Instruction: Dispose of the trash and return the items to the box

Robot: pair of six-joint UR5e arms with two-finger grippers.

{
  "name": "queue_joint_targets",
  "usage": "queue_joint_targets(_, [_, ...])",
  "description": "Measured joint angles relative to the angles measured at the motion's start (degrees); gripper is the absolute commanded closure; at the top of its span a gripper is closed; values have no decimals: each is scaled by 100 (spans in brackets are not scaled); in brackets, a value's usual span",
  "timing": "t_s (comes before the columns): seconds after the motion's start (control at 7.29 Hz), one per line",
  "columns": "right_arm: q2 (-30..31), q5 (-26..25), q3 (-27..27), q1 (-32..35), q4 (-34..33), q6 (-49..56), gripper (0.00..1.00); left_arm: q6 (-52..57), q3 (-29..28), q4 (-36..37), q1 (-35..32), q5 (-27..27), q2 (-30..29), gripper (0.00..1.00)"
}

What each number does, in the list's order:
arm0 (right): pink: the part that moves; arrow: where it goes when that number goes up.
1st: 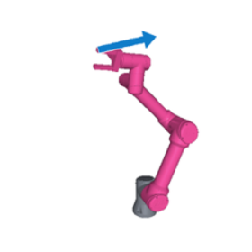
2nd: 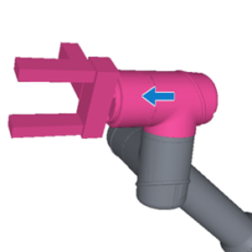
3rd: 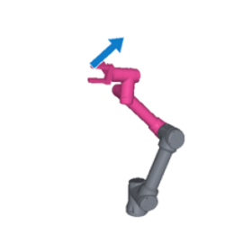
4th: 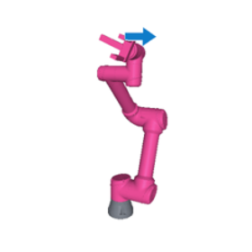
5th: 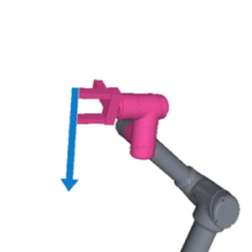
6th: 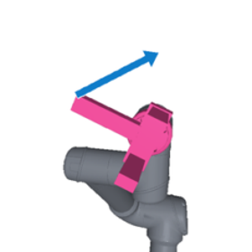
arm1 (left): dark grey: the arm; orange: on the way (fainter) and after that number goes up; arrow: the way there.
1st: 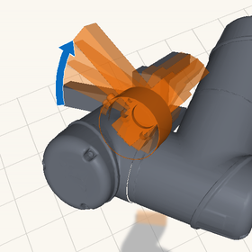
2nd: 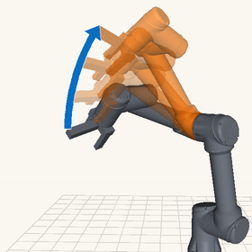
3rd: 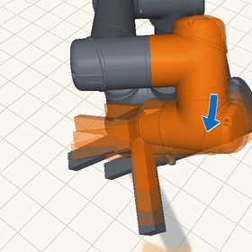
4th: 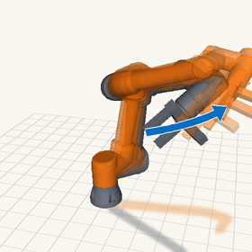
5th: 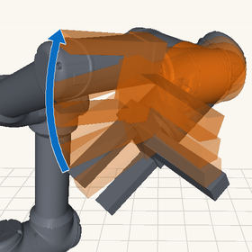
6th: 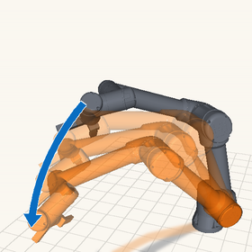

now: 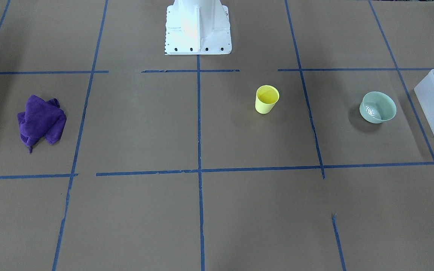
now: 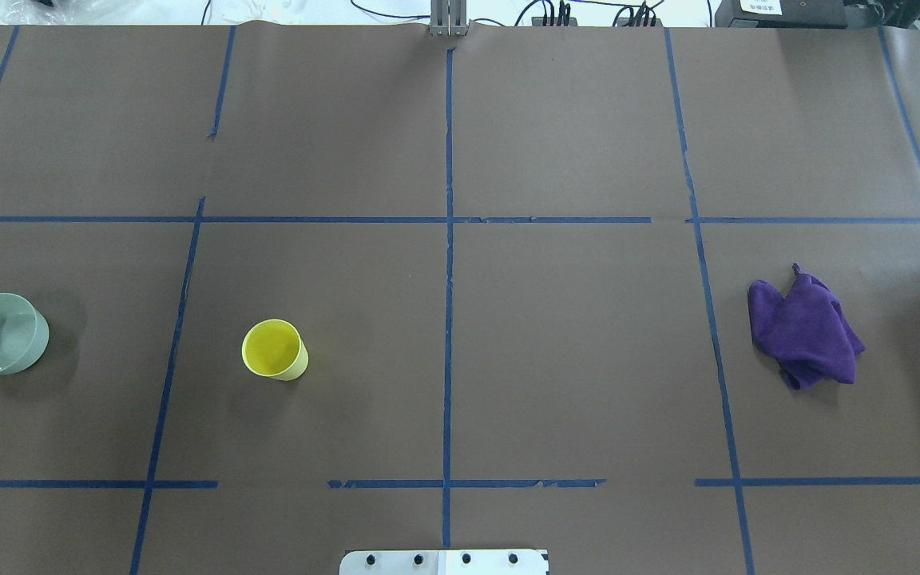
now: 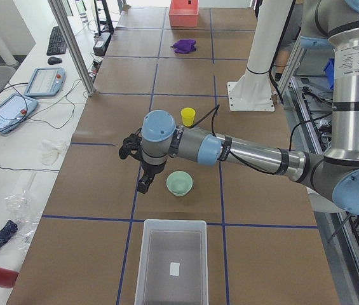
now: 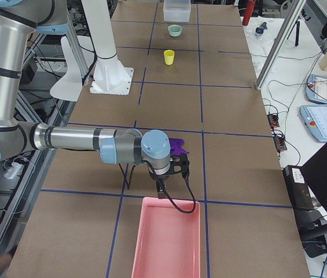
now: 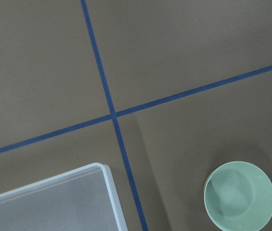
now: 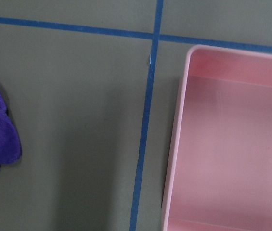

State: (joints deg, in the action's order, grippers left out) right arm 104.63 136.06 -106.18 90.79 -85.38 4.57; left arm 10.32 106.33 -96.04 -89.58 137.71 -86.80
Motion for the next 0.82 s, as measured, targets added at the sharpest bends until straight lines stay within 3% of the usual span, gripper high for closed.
queue_joint_targets(0.41, [-406, 184, -59, -13, 263, -177, 0, -394, -325, -2172, 65, 54, -121, 0])
queue_joint_targets(0.55, [-453, 258, -83, -26, 384, -487, 0, -1344, -408, -3010, 198, 100, -101, 0])
queue_joint_targets(0.82, [-479, 300, -120, -190, 887, -1193, 0, -2921, -222, -3784, 799, -60, -40, 0])
